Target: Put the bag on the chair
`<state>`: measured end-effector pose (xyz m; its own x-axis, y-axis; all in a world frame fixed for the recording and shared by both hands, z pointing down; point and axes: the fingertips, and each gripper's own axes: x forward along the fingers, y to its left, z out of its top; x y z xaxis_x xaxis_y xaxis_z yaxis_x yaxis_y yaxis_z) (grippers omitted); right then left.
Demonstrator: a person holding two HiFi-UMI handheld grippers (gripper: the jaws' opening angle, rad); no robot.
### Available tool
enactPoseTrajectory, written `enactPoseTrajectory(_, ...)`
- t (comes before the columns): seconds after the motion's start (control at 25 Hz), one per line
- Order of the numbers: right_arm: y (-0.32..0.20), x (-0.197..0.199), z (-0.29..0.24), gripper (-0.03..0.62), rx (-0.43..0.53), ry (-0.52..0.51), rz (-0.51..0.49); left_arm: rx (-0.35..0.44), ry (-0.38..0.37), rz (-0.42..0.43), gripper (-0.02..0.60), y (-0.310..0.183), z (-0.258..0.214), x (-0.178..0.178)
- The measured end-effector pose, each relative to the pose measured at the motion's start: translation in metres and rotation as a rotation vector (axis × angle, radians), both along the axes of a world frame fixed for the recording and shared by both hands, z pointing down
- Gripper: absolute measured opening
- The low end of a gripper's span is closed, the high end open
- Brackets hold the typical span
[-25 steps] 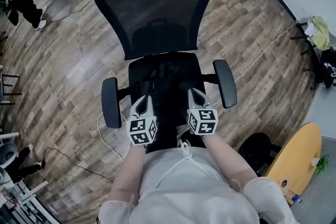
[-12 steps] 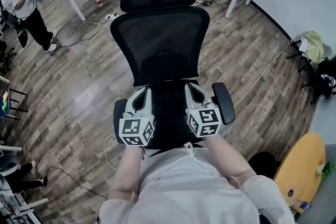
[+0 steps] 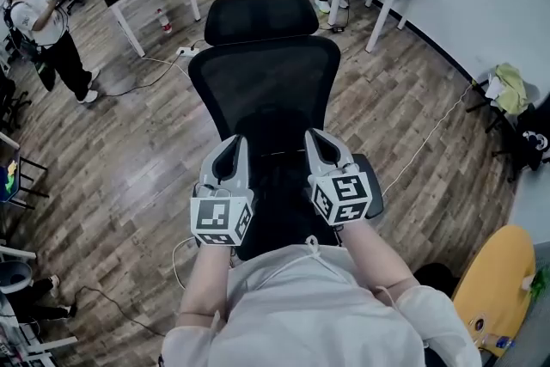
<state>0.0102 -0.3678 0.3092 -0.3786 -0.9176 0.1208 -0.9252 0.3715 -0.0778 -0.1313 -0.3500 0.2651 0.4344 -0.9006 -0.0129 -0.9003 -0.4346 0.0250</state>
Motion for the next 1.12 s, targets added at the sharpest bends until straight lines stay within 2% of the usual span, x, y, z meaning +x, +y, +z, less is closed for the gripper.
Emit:
enactPoseTrajectory(0.24, -0.001, -0.004, -0.007, -0.002, 0.004, 0.007, -0.02, 0.019, -0.025, 0.036, 0.006, 0.0, -0.007, 0.008)
enactPoseTrajectory(0.64, 0.007, -0.018, -0.022, -0.002, 0.034, -0.03, -0.103, -0.026, -0.016, 0.024, 0.006, -0.011, 0.003, 0.007)
enactPoseTrajectory(0.88, 0.003, -0.015, -0.011, -0.002, 0.005, -0.027, -0.092, -0.015, -0.037, 0.002, 0.006, -0.017, 0.006, 0.008)
enactPoseTrajectory(1.12, 0.008, -0.014, -0.019, -0.002, 0.045, -0.012, -0.09, -0.02, -0.057, 0.015, 0.006, -0.014, 0.007, 0.014)
